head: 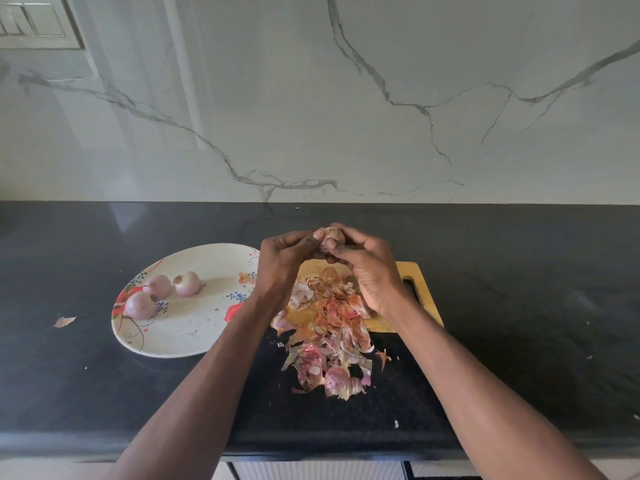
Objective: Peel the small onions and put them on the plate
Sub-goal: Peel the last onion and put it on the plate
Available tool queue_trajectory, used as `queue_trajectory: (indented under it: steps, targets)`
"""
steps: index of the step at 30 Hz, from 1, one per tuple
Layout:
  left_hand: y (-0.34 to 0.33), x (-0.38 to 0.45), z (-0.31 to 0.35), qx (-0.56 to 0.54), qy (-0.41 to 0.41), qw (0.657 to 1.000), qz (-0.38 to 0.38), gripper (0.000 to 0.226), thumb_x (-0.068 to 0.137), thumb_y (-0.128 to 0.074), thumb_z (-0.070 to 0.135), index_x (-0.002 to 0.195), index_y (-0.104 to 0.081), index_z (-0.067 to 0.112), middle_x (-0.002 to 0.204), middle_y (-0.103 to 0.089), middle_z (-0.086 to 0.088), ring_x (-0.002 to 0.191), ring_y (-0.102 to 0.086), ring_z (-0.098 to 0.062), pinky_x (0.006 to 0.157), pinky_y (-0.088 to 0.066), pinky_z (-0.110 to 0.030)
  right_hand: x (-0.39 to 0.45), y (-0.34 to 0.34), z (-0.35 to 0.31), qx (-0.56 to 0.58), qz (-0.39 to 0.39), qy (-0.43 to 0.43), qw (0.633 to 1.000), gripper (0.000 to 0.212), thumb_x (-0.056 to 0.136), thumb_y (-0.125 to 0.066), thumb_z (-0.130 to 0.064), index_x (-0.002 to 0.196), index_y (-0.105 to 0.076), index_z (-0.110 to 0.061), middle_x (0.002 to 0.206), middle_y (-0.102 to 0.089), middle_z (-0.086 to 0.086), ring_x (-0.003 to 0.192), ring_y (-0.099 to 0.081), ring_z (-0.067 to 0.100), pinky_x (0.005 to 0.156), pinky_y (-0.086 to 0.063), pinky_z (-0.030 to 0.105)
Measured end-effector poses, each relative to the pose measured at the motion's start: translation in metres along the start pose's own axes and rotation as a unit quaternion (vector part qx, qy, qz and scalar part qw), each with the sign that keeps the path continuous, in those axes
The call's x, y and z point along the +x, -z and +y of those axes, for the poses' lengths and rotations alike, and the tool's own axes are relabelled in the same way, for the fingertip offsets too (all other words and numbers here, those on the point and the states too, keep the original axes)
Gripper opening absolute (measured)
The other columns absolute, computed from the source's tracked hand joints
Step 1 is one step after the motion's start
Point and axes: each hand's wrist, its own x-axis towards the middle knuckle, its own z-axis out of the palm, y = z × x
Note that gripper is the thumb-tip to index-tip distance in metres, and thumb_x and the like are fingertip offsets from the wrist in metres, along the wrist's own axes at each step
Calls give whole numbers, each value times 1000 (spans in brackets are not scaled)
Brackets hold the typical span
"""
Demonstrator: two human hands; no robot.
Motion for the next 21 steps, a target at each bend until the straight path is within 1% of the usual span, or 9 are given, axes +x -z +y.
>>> queue_trajectory:
  steps: [2,5,8,9,11,13,18,20,21]
  targets:
    - [-3,-2,-1,-8,-6,1000,25,15,93,-69,11,92,-78,-2,86,-75,-21,73,-70,-30,77,-57,-40,0,1,1,-32,19,23,999,40,77,-82,-4,115,-70,-5,104,-75,15,91,-73,23,78,-59,32]
    - [-8,-4,-5,-21,-10,996,82,20,92,-71,12,91,-76,-7,91,-70,-29,75,-65,-32,80,-56,-44,-2,-2,3,-41,17,41,998,30,80,-81,-5,107,-69,-1,100,-74,18,85,-73,23,75,-59,30]
    - [-14,-7,-6,-41,-13,991,125,21,92,-71,12,89,-74,-9,87,-66,-33,72,-64,-29,75,-54,-38,-4,-6,4,-22,18,43,999,26,80,-80,-5,104,-71,-1,97,-75,17,85,-73,23,75,-58,30]
    - [-15,-8,-5,-49,-16,990,133,20,92,-71,11,87,-73,-8,81,-66,-29,69,-64,-27,73,-54,-35,-4,-7,4,-15,18,41,999,26,80,-80,-5,104,-71,-1,97,-75,17,85,-73,23,75,-58,30]
    - [-18,-11,-3,-58,-15,987,151,18,93,-69,10,83,-72,-5,67,-66,-14,61,-62,-19,67,-52,-28,-4,-10,5,-4,19,34,999,29,80,-80,-5,106,-71,1,97,-75,19,85,-73,26,75,-57,31]
    - [-20,-13,-3,-54,-15,984,166,19,95,-68,10,79,-71,0,60,-62,-4,57,-56,-15,61,-50,-26,-4,-12,6,4,16,29,999,31,80,-80,-6,108,-70,4,96,-75,22,85,-73,31,76,-57,31]
    - [-18,-14,-7,10,-33,984,174,27,99,-64,14,73,-67,6,56,-56,2,55,-48,-13,55,-44,-26,-5,-12,6,12,-2,4,1000,26,81,-78,-6,105,-73,3,98,-75,23,88,-71,32,75,-57,31]
    - [-18,-13,-8,43,-43,984,165,28,100,-62,15,74,-65,4,56,-55,3,55,-47,-13,54,-43,-26,-5,-11,5,15,-16,-4,1000,24,79,-79,-8,102,-75,-1,100,-75,22,91,-70,33,74,-56,28]
    - [-17,-13,-8,56,-47,984,161,29,101,-61,15,76,-64,0,57,-54,2,55,-46,-13,53,-42,-25,-5,-11,4,19,-22,-7,1000,26,77,-79,-11,101,-76,-4,100,-75,21,93,-70,33,73,-56,27]
